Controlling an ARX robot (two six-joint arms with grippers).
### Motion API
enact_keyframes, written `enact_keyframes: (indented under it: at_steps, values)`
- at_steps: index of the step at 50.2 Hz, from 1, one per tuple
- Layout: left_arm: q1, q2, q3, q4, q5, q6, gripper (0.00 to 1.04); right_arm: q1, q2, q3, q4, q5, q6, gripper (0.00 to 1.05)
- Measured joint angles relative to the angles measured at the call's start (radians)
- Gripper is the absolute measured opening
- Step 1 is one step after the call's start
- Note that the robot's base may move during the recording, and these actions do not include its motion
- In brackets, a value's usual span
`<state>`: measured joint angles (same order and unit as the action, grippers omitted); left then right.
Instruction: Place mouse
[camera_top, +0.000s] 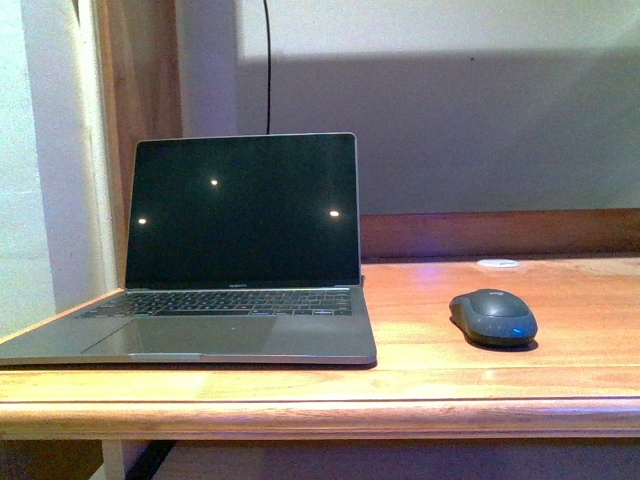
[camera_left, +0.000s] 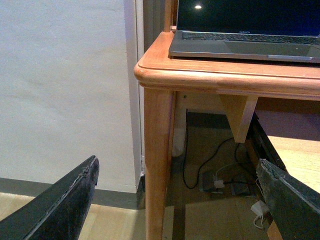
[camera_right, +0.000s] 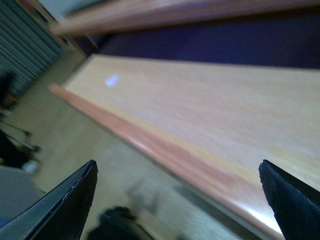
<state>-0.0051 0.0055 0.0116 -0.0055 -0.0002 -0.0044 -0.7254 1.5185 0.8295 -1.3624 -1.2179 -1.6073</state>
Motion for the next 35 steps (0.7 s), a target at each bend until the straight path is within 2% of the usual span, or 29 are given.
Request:
enact_keyframes:
  at_steps: [1, 4, 10, 13, 16, 20, 28, 35]
  values:
    - [0.0, 0.0, 0.0, 0.0, 0.0, 0.0, 0.97, -0.038, 0.012, -0.047, 0.052, 0.026, -0.07, 0.97]
    - [0.0, 0.0, 0.0, 0.0, -0.004, 0.0, 0.97, -0.059, 0.018, -0.111, 0.12, -0.001, -0.193, 0.97]
    - [0.0, -0.001, 0.0, 0.0, 0.001, 0.0, 0.97, -0.06, -0.013, -0.183, 0.193, 0.0, -0.277, 0.97]
    - [0.0, -0.001, 0.0, 0.0, 0.0, 0.0, 0.97, -0.049, -0.021, -0.188, 0.202, 0.002, -0.282, 0.97]
    - [0.0, -0.001, 0.0, 0.0, 0.0, 0.0, 0.97, -0.019, -0.028, -0.222, 0.225, 0.082, -0.286, 0.97]
    - [0.0, -0.002, 0.0, 0.0, -0.001, 0.0, 0.97, 0.004, -0.02, -0.236, 0.223, 0.091, -0.293, 0.97]
    - [0.0, -0.002, 0.0, 0.0, -0.001, 0.0, 0.97, 0.036, -0.04, -0.255, 0.293, 0.081, -0.264, 0.97]
    - [0.0, -0.002, 0.0, 0.0, 0.0, 0.0, 0.97, 0.111, -0.114, -0.306, 0.478, 0.036, -0.122, 0.97]
